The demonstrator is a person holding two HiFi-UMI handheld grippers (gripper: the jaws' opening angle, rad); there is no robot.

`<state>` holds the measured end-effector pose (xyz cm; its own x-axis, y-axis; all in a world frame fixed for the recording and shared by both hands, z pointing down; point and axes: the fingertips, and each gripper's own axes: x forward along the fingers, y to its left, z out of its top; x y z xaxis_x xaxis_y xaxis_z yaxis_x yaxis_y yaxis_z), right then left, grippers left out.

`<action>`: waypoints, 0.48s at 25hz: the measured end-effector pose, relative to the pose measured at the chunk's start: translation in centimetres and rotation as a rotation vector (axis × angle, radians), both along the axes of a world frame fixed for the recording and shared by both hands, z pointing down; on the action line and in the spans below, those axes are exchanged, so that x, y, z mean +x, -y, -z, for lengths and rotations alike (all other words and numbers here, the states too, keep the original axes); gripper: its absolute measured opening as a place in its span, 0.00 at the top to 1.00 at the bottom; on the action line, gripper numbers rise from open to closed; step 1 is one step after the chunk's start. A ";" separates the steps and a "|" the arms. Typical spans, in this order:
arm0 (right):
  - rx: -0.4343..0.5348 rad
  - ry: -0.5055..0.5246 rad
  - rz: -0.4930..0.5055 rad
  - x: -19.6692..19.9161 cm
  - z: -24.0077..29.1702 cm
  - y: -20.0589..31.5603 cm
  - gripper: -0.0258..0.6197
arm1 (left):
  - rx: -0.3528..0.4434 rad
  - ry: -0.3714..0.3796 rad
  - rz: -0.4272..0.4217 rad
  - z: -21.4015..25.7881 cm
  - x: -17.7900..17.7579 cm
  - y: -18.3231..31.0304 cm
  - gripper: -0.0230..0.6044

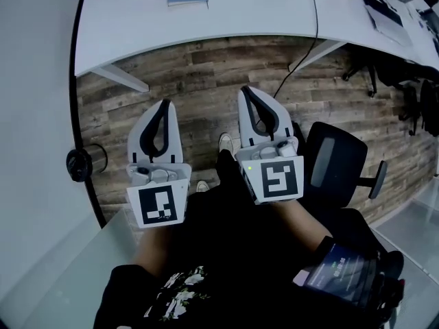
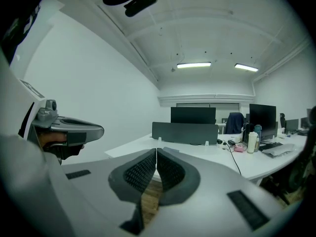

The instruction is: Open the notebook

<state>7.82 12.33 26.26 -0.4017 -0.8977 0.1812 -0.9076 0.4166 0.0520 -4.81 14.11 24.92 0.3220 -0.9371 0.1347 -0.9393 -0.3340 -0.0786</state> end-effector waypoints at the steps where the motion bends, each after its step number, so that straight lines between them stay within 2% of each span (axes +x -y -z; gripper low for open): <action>1: -0.001 0.001 0.010 0.1 0.0 0.7 0.86 | -0.006 -0.001 0.006 -0.1 0.2 0.5 0.95; 6: 0.018 0.017 0.055 1.0 0.7 3.7 0.86 | 0.005 0.005 0.032 0.4 1.7 3.1 0.95; 12: 0.036 0.031 0.060 2.7 1.2 5.7 0.86 | 0.025 0.012 0.046 0.8 3.2 4.8 0.95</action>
<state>10.52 6.65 25.10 -0.4596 -0.8776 0.1363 -0.8825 0.4685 0.0404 -1.56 9.35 24.08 0.2769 -0.9541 0.1143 -0.9526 -0.2882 -0.0979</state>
